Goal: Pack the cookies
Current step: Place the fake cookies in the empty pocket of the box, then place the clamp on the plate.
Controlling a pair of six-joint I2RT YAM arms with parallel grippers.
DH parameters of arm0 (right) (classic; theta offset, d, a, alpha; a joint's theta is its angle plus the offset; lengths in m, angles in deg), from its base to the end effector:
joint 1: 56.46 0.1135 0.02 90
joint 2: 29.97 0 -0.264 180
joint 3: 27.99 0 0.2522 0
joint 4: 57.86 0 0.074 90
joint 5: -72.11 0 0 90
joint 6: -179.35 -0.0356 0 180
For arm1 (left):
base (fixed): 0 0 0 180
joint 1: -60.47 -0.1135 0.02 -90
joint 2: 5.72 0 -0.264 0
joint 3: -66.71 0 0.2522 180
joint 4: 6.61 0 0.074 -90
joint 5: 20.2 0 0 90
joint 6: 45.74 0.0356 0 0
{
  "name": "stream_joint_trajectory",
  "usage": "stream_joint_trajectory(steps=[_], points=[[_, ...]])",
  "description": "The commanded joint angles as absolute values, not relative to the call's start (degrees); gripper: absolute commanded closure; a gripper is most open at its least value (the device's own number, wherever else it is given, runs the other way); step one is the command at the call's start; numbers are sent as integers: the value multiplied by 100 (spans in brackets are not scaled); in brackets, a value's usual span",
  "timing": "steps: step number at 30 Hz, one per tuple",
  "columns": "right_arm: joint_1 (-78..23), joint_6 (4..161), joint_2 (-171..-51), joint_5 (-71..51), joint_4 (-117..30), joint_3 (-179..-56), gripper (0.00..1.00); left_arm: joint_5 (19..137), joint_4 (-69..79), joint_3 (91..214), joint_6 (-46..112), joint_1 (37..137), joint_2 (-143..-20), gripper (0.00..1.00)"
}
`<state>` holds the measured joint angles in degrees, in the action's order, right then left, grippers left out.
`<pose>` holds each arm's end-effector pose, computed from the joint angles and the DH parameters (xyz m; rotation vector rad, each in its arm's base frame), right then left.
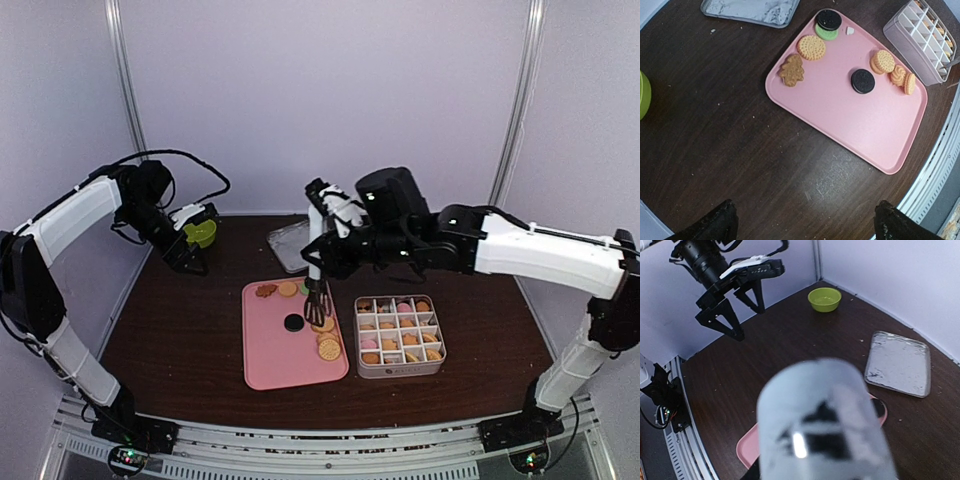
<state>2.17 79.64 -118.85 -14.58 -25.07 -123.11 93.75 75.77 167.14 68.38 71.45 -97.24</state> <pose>0.1875 0.3115 0.3559 -0.9166 1.9231 0.7905 0.2981 -0.0726 0.3143 0.9136 2.6068 -0.5359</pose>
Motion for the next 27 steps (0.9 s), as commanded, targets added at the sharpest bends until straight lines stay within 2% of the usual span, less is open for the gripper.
stream_joint_trajectory(steps=[1,6,14,27], points=[[443,7890,-13164,-1009,-1579,-13581,65,9309,7402,16416,6861,6984,-9442,2],[577,7982,-14380,-1020,-1241,-14534,64,9328,7379,16234,6869,6718,-9355,2],[620,7922,-15503,-993,-1378,-15437,62,9349,7344,16136,6852,6661,-9289,2],[630,7695,-16402,-553,-1928,-15907,59,9046,7327,16581,6395,6655,-9537,2]])
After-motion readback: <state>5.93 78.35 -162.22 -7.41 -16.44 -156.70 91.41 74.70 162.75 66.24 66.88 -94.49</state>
